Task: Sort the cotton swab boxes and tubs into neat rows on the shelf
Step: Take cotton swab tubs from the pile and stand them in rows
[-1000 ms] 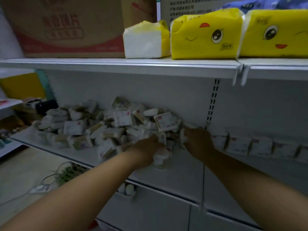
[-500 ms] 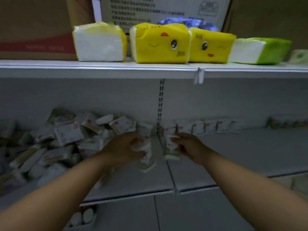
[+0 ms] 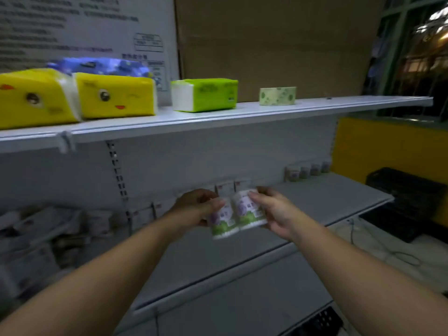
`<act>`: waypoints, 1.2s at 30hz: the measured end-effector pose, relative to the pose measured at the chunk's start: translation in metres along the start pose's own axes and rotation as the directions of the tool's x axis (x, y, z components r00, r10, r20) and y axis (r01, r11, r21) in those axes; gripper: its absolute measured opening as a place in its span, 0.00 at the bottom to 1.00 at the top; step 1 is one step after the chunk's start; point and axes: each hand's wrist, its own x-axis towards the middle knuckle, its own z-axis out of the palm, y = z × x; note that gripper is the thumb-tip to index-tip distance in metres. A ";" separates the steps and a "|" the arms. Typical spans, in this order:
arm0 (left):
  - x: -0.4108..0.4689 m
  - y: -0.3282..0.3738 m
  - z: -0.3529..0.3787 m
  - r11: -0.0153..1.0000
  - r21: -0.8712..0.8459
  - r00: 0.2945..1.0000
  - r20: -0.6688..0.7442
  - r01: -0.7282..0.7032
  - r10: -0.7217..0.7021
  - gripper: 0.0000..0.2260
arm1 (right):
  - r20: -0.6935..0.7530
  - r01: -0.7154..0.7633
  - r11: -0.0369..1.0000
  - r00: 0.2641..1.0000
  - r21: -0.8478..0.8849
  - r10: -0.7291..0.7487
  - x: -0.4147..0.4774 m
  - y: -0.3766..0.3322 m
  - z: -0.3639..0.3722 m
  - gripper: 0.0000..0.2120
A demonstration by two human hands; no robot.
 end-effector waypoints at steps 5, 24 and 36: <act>0.045 0.014 0.095 0.999 0.023 0.999 -0.003 -0.039 0.039 0.06 | -0.102 0.071 0.997 0.992 0.020 -0.068 -0.014 -0.026 -0.092 0.12; 0.255 -0.022 0.292 0.989 -0.140 0.998 0.034 0.053 -0.049 0.10 | -0.412 -0.005 0.959 0.904 -0.284 -0.117 0.084 -0.044 -0.316 0.22; 0.369 -0.064 0.394 0.997 0.030 0.980 -0.186 -0.070 0.074 0.25 | -0.421 -0.014 0.799 0.855 -0.601 -0.302 0.168 -0.047 -0.449 0.18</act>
